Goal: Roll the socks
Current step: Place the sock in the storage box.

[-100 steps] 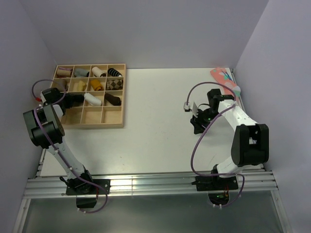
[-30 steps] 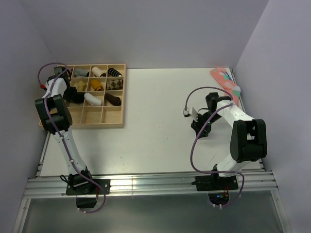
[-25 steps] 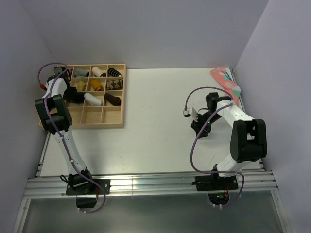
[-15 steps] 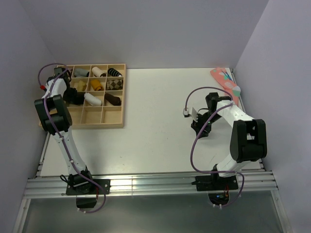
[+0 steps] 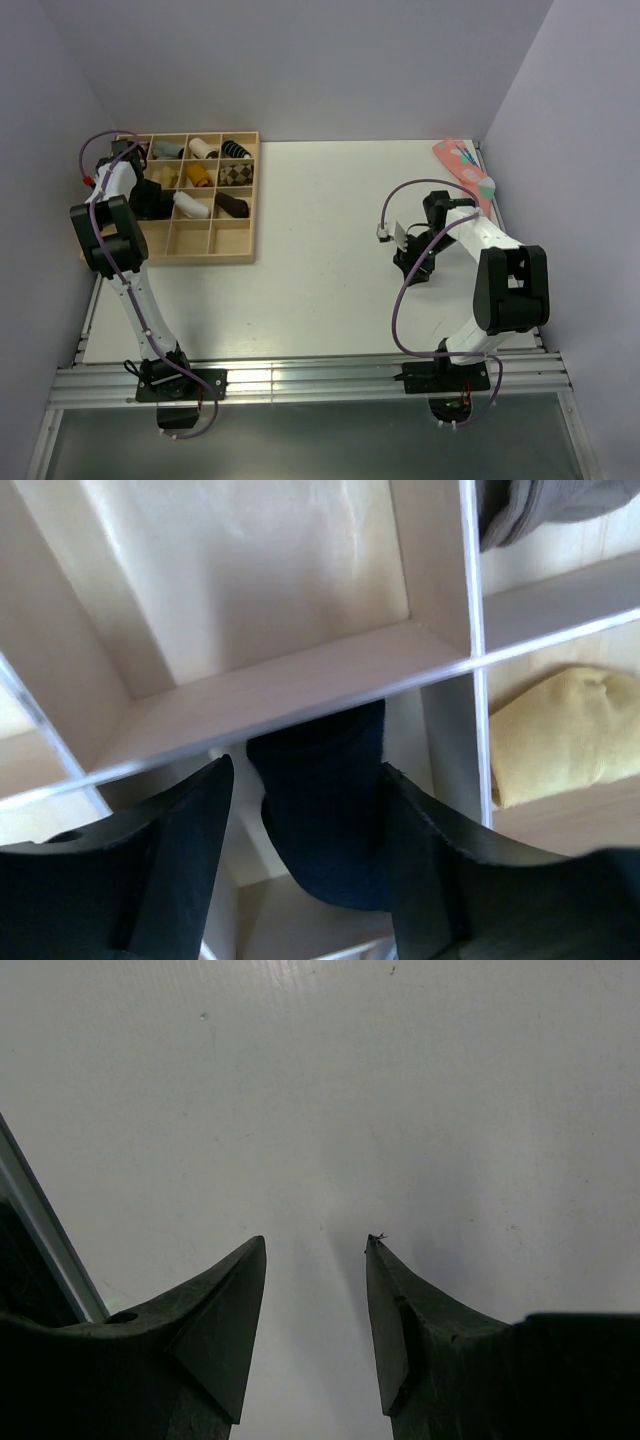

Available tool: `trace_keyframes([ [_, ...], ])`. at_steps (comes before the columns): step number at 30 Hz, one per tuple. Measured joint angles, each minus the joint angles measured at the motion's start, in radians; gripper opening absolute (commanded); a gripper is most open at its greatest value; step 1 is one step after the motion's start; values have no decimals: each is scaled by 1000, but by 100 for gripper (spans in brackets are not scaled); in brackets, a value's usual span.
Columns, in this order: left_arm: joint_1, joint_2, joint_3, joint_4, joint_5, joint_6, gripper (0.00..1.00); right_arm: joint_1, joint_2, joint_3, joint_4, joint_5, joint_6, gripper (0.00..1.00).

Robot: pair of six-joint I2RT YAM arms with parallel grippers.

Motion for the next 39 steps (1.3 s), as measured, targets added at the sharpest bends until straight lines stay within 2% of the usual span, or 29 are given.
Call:
trace_keyframes([
  [9, -8, -21, -7, -12, -1, 10, 66, 0, 0, 0, -8, 0, -3, 52],
  [10, -8, -21, -6, -13, -1, 11, 74, 0, 0, 1, -9, 0, -3, 52],
  [18, -13, -41, 39, -67, 5, 25, 75, 0, 0, 10, -20, -2, -3, 53],
  [19, -13, -45, 45, -73, 5, 25, 82, 0, 0, 13, -22, -2, -4, 53],
  [28, -18, -110, 64, -100, -6, 27, 81, 0, 0, 36, -45, -17, -6, 53],
  [30, -26, -133, 64, -100, -14, 28, 86, 0, 0, 40, -50, -24, -6, 53],
  [35, -92, -250, 60, -70, -50, 62, 87, -2, -3, 70, -63, -52, 22, 55],
  [37, -143, -322, 40, -27, -63, 89, 95, -5, -16, 92, -64, -67, 47, 57],
  [39, -222, -421, -10, 51, -64, 128, 97, -9, -40, 120, -63, -81, 90, 58],
])
